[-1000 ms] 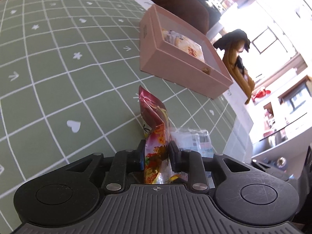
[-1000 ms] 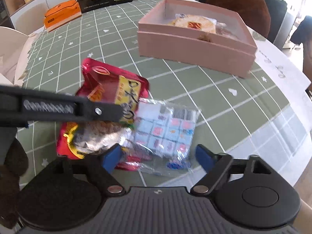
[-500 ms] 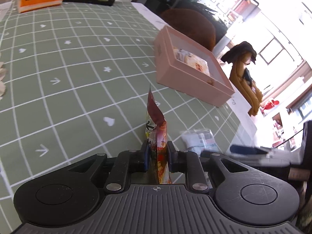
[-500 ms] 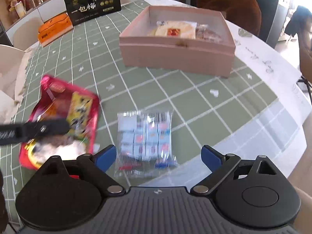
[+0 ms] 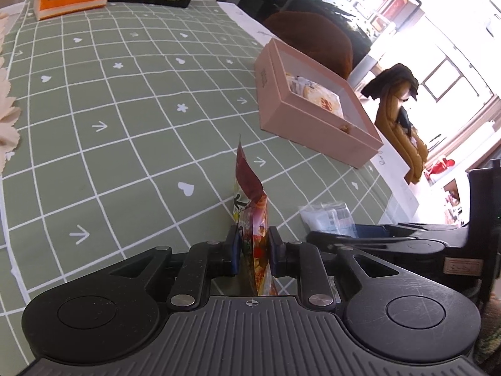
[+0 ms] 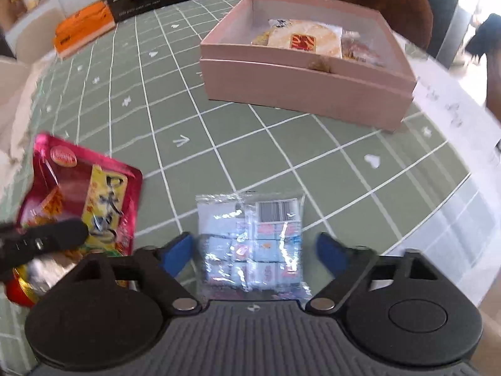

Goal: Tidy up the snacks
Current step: 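Lift the red pouch and candy packet and carry them over the pink box, then open both tools to drop the red pouch and candy packet into the box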

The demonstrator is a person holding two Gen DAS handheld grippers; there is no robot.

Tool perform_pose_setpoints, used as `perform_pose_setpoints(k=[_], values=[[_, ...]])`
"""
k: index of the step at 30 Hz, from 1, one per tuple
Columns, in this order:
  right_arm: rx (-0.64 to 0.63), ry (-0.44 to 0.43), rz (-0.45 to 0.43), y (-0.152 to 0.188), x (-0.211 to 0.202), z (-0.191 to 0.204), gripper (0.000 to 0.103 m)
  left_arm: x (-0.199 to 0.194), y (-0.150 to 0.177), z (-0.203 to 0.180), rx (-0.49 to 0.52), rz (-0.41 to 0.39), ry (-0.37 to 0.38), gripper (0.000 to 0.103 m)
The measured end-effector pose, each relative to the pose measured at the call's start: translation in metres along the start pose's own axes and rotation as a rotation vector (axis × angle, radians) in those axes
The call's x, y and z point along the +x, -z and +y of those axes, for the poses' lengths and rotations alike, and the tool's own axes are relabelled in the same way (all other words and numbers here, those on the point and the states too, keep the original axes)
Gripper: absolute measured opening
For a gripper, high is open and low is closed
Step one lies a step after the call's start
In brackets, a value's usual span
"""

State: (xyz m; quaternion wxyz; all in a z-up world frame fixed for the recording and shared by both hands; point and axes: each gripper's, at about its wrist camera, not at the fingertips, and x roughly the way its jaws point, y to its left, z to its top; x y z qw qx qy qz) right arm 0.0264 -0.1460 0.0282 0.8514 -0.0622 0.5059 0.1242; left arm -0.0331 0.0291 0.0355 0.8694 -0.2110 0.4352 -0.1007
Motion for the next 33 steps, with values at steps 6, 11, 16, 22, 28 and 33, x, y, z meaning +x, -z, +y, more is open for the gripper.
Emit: perform_pose_setpoints(k=[6,11,16,22,28,33], values=[[0.038,-0.024,0.028,0.007,-0.015,-0.010,0.059,0.001,0.000,-0.002,0.006,0.007,0.000,0.022],[0.133,-0.060,-0.034,0.007,-0.047,-0.038,0.059,-0.004,-0.009,-0.010,-0.003,-0.033,0.031,0.021],[0.194,-0.052,-0.184,-0.012,-0.097,-0.066,0.059,-0.026,-0.063,-0.041,0.002,-0.150,0.178,0.021],[0.231,-0.063,-0.306,-0.029,-0.129,-0.098,0.059,-0.013,-0.160,-0.095,0.071,-0.277,0.229,0.022],[0.255,-0.032,-0.287,-0.026,-0.112,-0.117,0.059,0.060,-0.204,-0.085,0.003,-0.200,0.211,0.024],[0.331,-0.030,-0.207,-0.002,-0.088,-0.150,0.059,0.073,-0.157,-0.063,0.026,-0.107,0.182,0.024]])
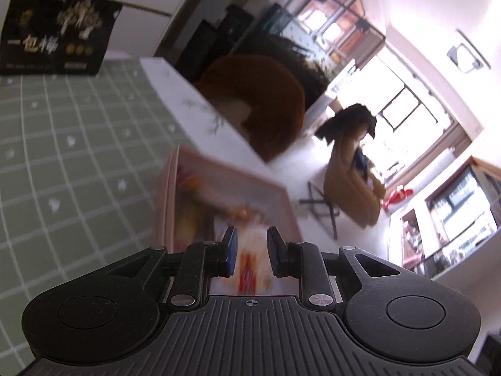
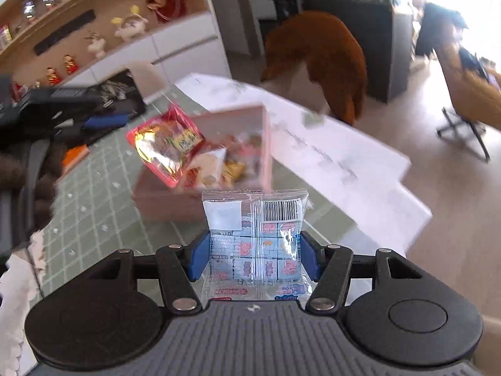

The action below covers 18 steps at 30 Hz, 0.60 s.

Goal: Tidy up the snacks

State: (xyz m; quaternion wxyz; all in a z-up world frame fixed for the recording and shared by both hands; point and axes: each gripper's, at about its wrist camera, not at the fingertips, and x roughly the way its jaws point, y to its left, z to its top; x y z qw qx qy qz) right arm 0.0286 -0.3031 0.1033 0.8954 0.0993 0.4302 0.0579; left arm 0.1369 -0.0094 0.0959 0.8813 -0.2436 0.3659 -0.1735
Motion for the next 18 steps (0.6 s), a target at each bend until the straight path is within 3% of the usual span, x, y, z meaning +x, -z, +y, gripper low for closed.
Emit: perform_pose_setpoints(k=[5,8,12,14,18], values=[[0.028,-0.004,0.041,-0.004,0.021,-0.013,0.059,-0.027,0.043,0.013,0.038,0.031,-0.130,0.024],[-0.002,-0.047,-0.012,-0.030,0.019,0.004,0.059,-0.041,0.054,0.011,0.042,0.028,-0.178,0.024],[-0.036,-0.114,-0.125,-0.092,0.022,0.038,0.061,-0.049,0.059,0.003,0.120,-0.013,-0.220,0.024],[-0.031,-0.100,-0.158,-0.118,0.038,0.050,0.085,-0.049,0.062,0.006,0.146,-0.019,-0.257,0.024],[-0.022,0.017,-0.139,-0.112,0.063,0.064,0.086,-0.054,0.085,0.021,0.194,-0.013,-0.323,0.024]])
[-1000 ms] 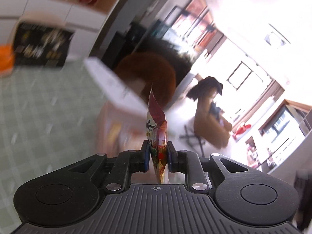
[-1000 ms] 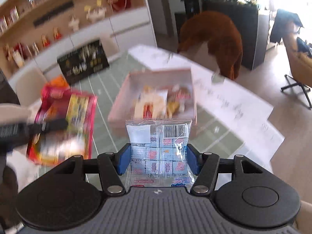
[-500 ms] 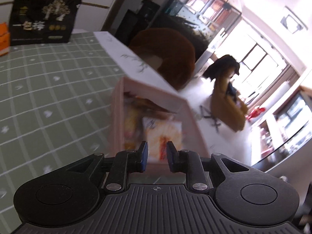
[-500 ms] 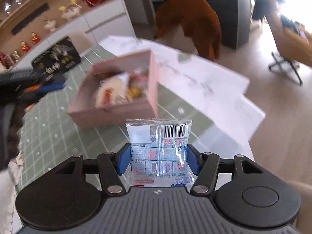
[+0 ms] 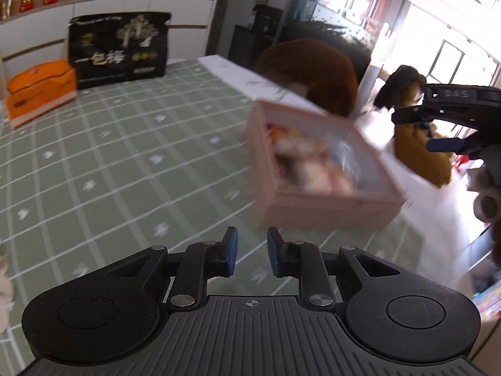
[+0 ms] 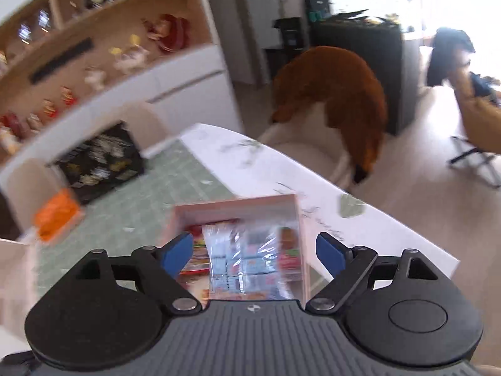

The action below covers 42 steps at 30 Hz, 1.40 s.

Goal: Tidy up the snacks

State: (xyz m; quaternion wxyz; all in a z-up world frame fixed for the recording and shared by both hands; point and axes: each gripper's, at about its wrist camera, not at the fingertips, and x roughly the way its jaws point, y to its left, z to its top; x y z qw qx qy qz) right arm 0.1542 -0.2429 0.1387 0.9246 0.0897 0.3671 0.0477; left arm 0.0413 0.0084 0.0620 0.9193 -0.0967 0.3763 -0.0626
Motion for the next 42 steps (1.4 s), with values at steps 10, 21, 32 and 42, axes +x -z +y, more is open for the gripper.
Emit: perform_pose_setpoints(k=[10,21,32,42], values=[[-0.062,0.053,0.120,0.158,-0.001,0.050,0.086,0.005,0.063,0.008,0.156,0.003,-0.010,0.024],[-0.087,0.205,0.077,0.192,0.014,0.061,0.099,0.025,0.074,-0.011,0.289,-0.111,-0.031,0.025],[-0.044,0.232,-0.077,0.212,0.008,0.056,0.103,0.031,0.070,-0.011,0.257,-0.112,-0.001,0.025],[-0.044,0.233,-0.077,0.212,0.009,0.056,0.103,0.031,0.071,-0.012,0.261,-0.112,-0.005,0.025]])
